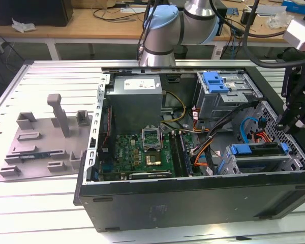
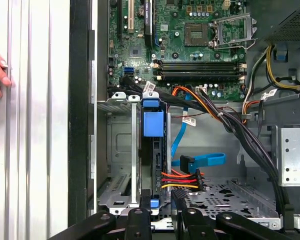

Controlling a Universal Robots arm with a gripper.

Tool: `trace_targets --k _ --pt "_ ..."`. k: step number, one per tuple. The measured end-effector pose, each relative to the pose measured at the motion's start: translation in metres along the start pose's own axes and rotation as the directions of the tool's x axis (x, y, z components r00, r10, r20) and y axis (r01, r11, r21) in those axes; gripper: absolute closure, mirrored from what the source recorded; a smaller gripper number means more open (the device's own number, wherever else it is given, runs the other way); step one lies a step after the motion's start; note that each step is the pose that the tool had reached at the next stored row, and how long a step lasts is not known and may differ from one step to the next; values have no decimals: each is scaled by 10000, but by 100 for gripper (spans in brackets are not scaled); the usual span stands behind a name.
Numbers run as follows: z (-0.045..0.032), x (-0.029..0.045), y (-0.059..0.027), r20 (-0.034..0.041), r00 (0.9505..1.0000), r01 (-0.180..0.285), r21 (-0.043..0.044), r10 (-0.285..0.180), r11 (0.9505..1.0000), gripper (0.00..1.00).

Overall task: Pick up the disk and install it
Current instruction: 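Insert the second disk wire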

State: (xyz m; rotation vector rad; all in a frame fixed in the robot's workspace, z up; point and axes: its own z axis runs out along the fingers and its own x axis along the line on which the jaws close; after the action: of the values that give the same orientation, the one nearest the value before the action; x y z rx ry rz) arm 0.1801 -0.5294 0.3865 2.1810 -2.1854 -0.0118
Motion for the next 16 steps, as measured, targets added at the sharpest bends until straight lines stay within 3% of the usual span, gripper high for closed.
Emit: trace_targets --k 3,4,6,7,8,9,10,13,16 --pt "0 -16 1 -21 10000 -1 2 1 10000 70" --pt "-2 -53 1 -127 9999 -6 2 6 10000 70" --pt "-4 -128 0 -412 9991 -17 0 17 10000 70" --pt "-6 -164 0 -603 9982 -26 -3 26 10000 70" --pt "-7 -212 0 -880 9961 -37 -8 36 10000 70" --pt "-11 -342 1 -1442 9895 -63 -12 61 10000 70" --pt "-16 -526 1 -1768 9842 -77 -9 74 10000 70" --pt "-8 -595 9 -1914 9815 -85 -7 82 10000 70" --pt "13 -652 75 -1970 9804 -65 -7 62 10000 70"
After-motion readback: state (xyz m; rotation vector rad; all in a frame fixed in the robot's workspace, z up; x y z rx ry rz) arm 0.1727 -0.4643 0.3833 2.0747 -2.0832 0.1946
